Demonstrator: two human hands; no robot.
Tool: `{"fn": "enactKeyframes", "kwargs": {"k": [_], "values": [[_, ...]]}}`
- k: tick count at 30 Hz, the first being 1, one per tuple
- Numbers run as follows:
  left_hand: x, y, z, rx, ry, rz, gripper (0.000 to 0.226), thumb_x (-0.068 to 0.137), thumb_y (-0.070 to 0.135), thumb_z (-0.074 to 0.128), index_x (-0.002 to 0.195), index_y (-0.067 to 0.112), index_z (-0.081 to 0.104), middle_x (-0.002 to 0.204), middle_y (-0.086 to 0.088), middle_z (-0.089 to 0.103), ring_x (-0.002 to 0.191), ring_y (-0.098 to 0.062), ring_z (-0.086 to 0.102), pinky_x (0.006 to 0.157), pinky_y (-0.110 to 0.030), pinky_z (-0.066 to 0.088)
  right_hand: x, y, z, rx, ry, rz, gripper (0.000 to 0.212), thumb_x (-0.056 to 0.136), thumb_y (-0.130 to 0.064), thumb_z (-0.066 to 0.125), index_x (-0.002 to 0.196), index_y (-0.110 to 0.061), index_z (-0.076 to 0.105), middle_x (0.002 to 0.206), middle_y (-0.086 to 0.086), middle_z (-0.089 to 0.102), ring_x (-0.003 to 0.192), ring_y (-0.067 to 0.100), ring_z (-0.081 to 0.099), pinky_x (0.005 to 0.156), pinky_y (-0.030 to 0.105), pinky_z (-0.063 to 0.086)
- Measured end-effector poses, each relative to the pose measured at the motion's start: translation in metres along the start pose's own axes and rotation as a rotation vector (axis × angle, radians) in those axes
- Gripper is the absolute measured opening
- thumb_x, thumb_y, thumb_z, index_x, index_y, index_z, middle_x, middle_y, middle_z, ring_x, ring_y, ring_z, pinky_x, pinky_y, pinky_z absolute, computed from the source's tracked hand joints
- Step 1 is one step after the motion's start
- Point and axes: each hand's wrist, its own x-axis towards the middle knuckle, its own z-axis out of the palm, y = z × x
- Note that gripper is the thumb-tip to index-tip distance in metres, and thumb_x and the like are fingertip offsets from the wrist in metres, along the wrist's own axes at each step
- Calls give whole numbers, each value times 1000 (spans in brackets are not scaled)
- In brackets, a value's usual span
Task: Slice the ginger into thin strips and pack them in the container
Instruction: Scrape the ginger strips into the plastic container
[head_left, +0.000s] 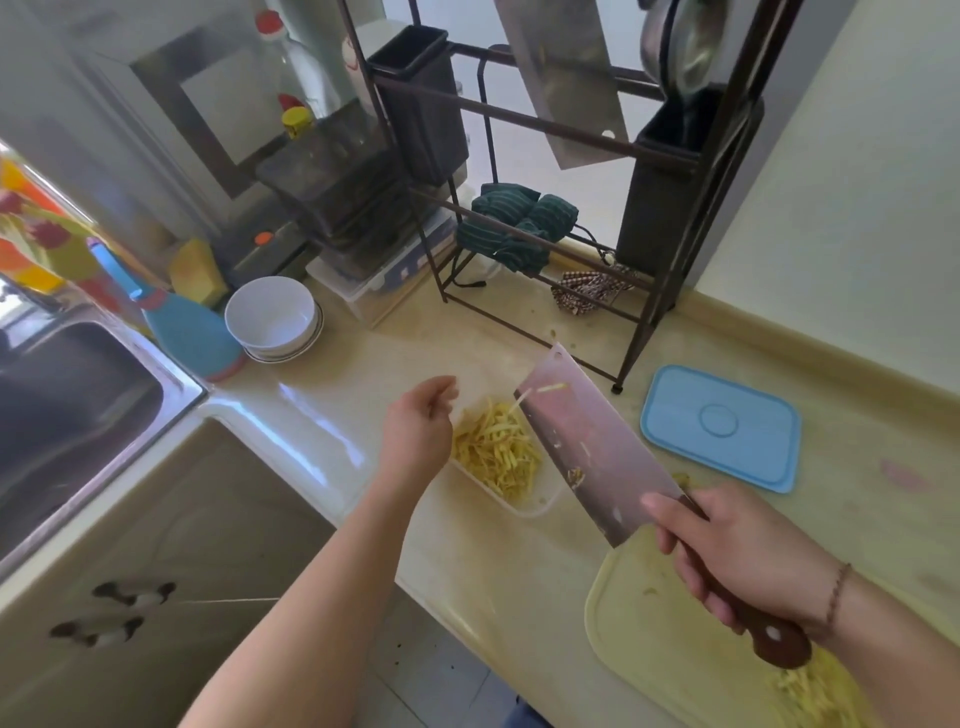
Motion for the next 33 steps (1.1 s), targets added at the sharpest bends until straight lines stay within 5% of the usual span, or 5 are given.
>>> {"fn": "enactKeyframes", "kwargs": {"k": [11,15,19,27,33], "values": [[-79,9,41,61,107,70,45,96,27,61,140,21,55,143,1,56,134,-19,49,111,-37,39,-58,105,-37,252,42,13,40,98,-31,49,74,0,55,48,19,48,31,20,41,33,20,34],[-138,15,69,61,317,425,49,96,32,57,141,14,48,154,-5,41,145,-26,33,118,-45,28,-105,182,-68,433,233,74,44,94,-32,46,77,9,49,48,22,44,32,21,41,35,19,34],[-223,17,132,47,21,746,50,95,24,57,142,13,45,155,-7,40,146,-29,34,119,-41,29,-137,266,-87,545,371,192,45,99,-26,45,79,13,48,46,23,42,31,22,42,36,21,35],[-300,27,216,261,-235,357,76,99,64,15,157,15,22,166,6,0,154,-12,-3,125,-35,8,-134,322,-72,555,334,214,44,100,-26,46,73,8,51,46,23,46,32,22,41,36,22,35],[-303,37,240,248,-244,361,78,99,63,9,156,14,26,166,3,8,153,-12,4,123,-27,2,-136,330,-68,561,344,213,43,100,-27,48,73,5,51,47,22,46,34,23,41,36,24,36]]}}
